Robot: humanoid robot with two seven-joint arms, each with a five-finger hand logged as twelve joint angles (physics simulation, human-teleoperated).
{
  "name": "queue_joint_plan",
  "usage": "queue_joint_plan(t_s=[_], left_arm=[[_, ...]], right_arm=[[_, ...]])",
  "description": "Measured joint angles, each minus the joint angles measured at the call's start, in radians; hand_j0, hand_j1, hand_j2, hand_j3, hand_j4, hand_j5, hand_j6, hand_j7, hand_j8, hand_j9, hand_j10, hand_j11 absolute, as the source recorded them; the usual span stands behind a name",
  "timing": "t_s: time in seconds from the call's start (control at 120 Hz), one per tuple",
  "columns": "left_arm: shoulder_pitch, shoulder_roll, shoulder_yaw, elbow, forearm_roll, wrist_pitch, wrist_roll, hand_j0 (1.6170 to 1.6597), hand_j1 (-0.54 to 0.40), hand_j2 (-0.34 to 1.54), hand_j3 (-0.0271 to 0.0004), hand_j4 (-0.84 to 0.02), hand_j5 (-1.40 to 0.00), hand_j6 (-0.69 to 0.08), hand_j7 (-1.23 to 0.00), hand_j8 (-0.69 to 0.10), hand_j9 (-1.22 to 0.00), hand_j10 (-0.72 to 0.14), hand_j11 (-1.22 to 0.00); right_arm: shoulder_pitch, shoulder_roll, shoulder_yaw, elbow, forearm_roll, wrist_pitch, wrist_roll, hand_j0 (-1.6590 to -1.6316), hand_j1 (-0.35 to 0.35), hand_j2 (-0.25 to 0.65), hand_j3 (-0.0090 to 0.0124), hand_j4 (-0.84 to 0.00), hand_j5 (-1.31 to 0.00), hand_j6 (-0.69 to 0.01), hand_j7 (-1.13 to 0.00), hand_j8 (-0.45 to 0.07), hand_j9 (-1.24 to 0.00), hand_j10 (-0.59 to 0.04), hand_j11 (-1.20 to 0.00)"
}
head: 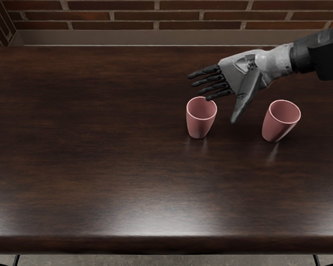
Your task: Pick up cup and place in cup with right hand
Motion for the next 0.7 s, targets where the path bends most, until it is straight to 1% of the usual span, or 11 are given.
queue_joint_plan(t_s=[0.15, 0.183, 0.208, 0.25, 0.3, 0.333, 0.408, 0.517, 0.575, 0.7], left_arm=[[0.0, 0.0, 0.0, 0.0, 0.0, 0.0, 0.0, 1.6581, 0.344, 0.0, 0.0, -0.004, -0.01, -0.004, -0.01, -0.004, -0.01, -0.004, -0.01], [0.0, 0.0, 0.0, 0.0, 0.0, 0.0, 0.0, 1.6581, 0.344, 0.0, 0.0, -0.004, -0.01, -0.004, -0.01, -0.004, -0.01, -0.004, -0.01], [0.0, 0.0, 0.0, 0.0, 0.0, 0.0, 0.0, 1.6581, 0.344, 0.0, 0.0, -0.004, -0.01, -0.004, -0.01, -0.004, -0.01, -0.004, -0.01], [0.0, 0.0, 0.0, 0.0, 0.0, 0.0, 0.0, 1.6581, 0.344, 0.0, 0.0, -0.004, -0.01, -0.004, -0.01, -0.004, -0.01, -0.004, -0.01], [0.0, 0.0, 0.0, 0.0, 0.0, 0.0, 0.0, 1.6581, 0.344, 0.0, 0.0, -0.004, -0.01, -0.004, -0.01, -0.004, -0.01, -0.004, -0.01], [0.0, 0.0, 0.0, 0.0, 0.0, 0.0, 0.0, 1.6581, 0.344, 0.0, 0.0, -0.004, -0.01, -0.004, -0.01, -0.004, -0.01, -0.004, -0.01], [0.0, 0.0, 0.0, 0.0, 0.0, 0.0, 0.0, 1.6581, 0.344, 0.0, 0.0, -0.004, -0.01, -0.004, -0.01, -0.004, -0.01, -0.004, -0.01], [0.0, 0.0, 0.0, 0.0, 0.0, 0.0, 0.0, 1.6581, 0.344, 0.0, 0.0, -0.004, -0.01, -0.004, -0.01, -0.004, -0.01, -0.004, -0.01], [0.0, 0.0, 0.0, 0.0, 0.0, 0.0, 0.0, 1.6581, 0.344, 0.0, 0.0, -0.004, -0.01, -0.004, -0.01, -0.004, -0.01, -0.004, -0.01], [0.0, 0.0, 0.0, 0.0, 0.0, 0.0, 0.0, 1.6581, 0.344, 0.0, 0.0, -0.004, -0.01, -0.004, -0.01, -0.004, -0.01, -0.004, -0.01]], right_arm=[[0.016, 0.029, -0.011, -0.001, -0.01, 0.0, 0.0, -1.6581, -0.327, -0.004, 0.0, -0.019, -0.02, -0.018, -0.02, -0.018, -0.02, -0.018, -0.02], [0.032, 0.036, -0.012, -0.006, -0.012, 0.0, 0.0, -1.6581, -0.327, -0.004, 0.0, -0.019, -0.02, -0.019, -0.02, -0.019, -0.02, -0.019, -0.02], [0.056, 0.04, -0.015, -0.009, -0.02, 0.0, 0.0, -1.6581, -0.326, -0.004, 0.0, -0.02, -0.02, -0.019, -0.02, -0.019, -0.02, -0.019, -0.02], [0.096, 0.051, -0.022, -0.013, -0.073, -0.005, 0.0, -1.6581, -0.326, -0.004, 0.0, -0.02, -0.03, -0.02, -0.03, -0.02, -0.03, -0.02, -0.03], [0.13, 0.089, -0.039, -0.023, -0.177, -0.064, 0.0, -1.6581, -0.325, -0.004, 0.0, -0.02, -0.03, -0.02, -0.03, -0.02, -0.03, -0.02, -0.03], [0.156, 0.122, -0.075, -0.039, -0.232, -0.112, 0.0, -1.6581, -0.325, -0.004, 0.0, -0.02, -0.03, -0.02, -0.03, -0.02, -0.03, -0.02, -0.03], [0.214, 0.207, -0.204, -0.083, -0.323, -0.244, 0.0, -1.6581, -0.325, -0.004, 0.0, -0.021, -0.03, -0.021, -0.03, -0.021, -0.03, -0.02, -0.03], [0.251, 0.301, -0.339, -0.106, -0.403, -0.413, 0.0, -1.6581, -0.324, -0.004, 0.0, -0.022, -0.03, -0.022, -0.03, -0.022, -0.03, -0.022, -0.03], [0.256, 0.333, -0.385, -0.111, -0.422, -0.477, 0.0, -1.6581, -0.324, -0.004, 0.0, -0.022, -0.03, -0.023, -0.03, -0.023, -0.03, -0.022, -0.03], [0.261, 0.392, -0.452, -0.113, -0.441, -0.566, 0.0, -1.6581, -0.324, -0.004, 0.0, -0.023, -0.03, -0.024, -0.03, -0.023, -0.03, -0.023, -0.03]])
